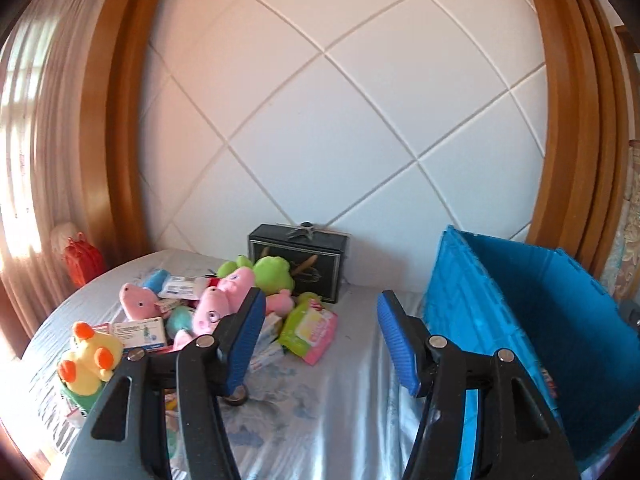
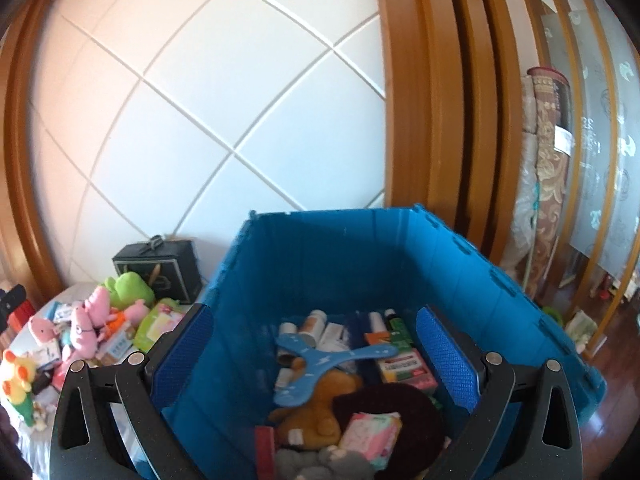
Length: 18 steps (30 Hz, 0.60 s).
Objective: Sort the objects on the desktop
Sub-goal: 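Move both open grippers back to the pile on the bed, then grasp the Tylenol Cold box with the left gripper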
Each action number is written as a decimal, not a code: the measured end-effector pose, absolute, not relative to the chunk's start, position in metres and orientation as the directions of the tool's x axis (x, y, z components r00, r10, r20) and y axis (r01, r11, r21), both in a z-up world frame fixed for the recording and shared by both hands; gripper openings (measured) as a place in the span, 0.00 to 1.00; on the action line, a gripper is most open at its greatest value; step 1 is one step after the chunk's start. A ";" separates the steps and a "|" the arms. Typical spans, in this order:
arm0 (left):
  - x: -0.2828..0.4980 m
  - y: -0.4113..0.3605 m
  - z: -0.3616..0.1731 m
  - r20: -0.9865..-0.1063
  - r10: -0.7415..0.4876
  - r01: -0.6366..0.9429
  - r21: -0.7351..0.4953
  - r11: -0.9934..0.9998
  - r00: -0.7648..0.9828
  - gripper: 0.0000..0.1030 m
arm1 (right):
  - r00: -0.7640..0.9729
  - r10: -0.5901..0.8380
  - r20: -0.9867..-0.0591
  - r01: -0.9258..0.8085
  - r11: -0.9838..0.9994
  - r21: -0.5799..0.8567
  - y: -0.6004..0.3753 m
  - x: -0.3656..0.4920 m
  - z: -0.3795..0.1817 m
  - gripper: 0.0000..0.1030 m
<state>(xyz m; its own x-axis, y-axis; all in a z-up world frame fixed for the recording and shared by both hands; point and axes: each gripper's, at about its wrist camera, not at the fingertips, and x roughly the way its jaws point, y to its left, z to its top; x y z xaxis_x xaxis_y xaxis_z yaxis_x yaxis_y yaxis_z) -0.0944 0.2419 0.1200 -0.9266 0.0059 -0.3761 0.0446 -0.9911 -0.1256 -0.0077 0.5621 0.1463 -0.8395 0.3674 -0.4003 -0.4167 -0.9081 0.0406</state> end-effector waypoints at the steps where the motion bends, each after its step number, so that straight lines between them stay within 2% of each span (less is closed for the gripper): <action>1: -0.096 0.231 0.114 -0.394 -0.003 0.054 -0.119 -0.991 -0.919 0.56 | -0.851 0.345 -0.397 -0.394 -0.918 0.046 0.551 -0.013 0.148 1.00; 13: -0.099 0.075 0.027 -0.564 -0.151 0.249 -0.099 -0.964 -0.812 0.56 | -0.910 0.043 -0.412 -0.072 -0.996 0.055 0.397 -0.099 0.136 1.00; 18: -0.093 0.009 -0.017 -0.624 -0.218 0.326 -0.062 -0.943 -0.750 0.56 | -0.859 -0.039 -0.511 0.009 -0.998 0.061 0.348 -0.138 0.095 1.00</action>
<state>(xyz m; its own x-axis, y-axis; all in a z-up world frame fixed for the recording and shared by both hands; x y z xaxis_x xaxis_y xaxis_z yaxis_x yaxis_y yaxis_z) -0.0928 0.0087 -0.0171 -0.7501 -0.2184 -0.6242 0.3263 -0.9432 -0.0622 -0.1379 0.3480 0.0953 -0.8589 -0.0388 -0.5106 0.0091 -0.9981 0.0606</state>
